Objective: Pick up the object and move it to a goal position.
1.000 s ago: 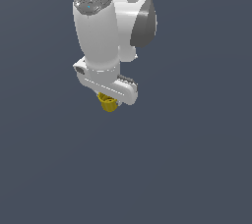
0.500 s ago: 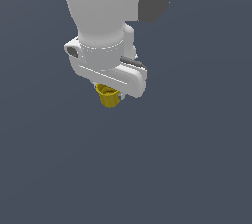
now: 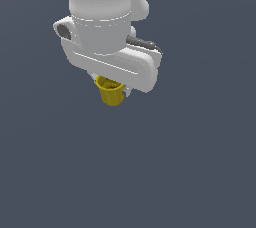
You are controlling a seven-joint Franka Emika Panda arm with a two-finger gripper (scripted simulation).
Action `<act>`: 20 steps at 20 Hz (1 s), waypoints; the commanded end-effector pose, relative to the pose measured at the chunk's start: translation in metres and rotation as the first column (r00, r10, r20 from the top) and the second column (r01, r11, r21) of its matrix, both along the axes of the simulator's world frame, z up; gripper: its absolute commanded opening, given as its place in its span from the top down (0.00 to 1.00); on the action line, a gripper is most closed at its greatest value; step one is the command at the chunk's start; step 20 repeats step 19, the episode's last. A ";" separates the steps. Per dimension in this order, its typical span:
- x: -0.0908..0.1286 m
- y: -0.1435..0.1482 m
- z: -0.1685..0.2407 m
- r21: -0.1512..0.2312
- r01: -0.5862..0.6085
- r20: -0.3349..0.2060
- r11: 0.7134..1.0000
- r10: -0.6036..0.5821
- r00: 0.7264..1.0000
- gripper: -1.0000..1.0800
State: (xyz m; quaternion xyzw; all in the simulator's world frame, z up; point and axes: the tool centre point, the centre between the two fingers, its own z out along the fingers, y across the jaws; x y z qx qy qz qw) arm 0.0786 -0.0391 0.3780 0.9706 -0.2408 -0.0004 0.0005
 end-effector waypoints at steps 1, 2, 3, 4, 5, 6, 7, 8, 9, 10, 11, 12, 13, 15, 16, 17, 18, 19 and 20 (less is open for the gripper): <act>0.005 0.002 0.012 0.000 0.000 0.001 1.000 0.000 1.000 1.00; 0.007 0.002 0.015 0.000 0.000 0.001 1.000 0.000 1.000 1.00; 0.009 0.003 0.018 0.000 0.000 0.001 1.000 0.000 1.000 1.00; 0.010 0.003 0.021 0.000 0.000 0.001 1.000 0.000 1.000 1.00; 0.011 0.004 0.024 0.000 0.000 0.001 1.000 0.000 1.000 1.00; 0.013 0.004 0.026 0.000 0.000 0.001 1.000 0.000 1.000 1.00; 0.014 0.004 0.028 0.000 0.000 0.001 1.000 0.000 1.000 1.00; 0.015 0.005 0.030 0.000 0.000 0.001 1.000 0.000 1.000 1.00; 0.016 0.005 0.032 0.000 0.000 0.001 1.000 0.000 1.000 1.00; 0.017 0.005 0.033 0.000 0.000 0.001 1.000 0.000 1.000 1.00; 0.017 0.005 0.035 0.001 0.000 0.001 1.000 0.000 1.000 1.00; 0.018 0.005 0.036 0.001 0.000 0.001 1.000 0.000 1.000 1.00; 0.018 0.006 0.037 0.001 0.000 0.001 1.000 0.000 1.000 1.00; 0.019 0.006 0.038 0.001 0.000 0.001 1.000 0.000 1.000 1.00; 0.019 0.006 0.039 0.001 0.000 0.001 1.000 0.000 1.000 1.00; 0.020 0.006 0.039 0.001 0.000 0.001 1.000 0.000 1.000 1.00; 0.020 0.006 0.039 0.001 0.000 0.001 1.000 0.000 1.000 1.00; 0.020 0.006 0.039 0.001 0.000 0.001 1.000 0.000 1.000 1.00; 0.020 0.006 0.039 0.001 0.000 0.001 1.000 0.000 1.000 1.00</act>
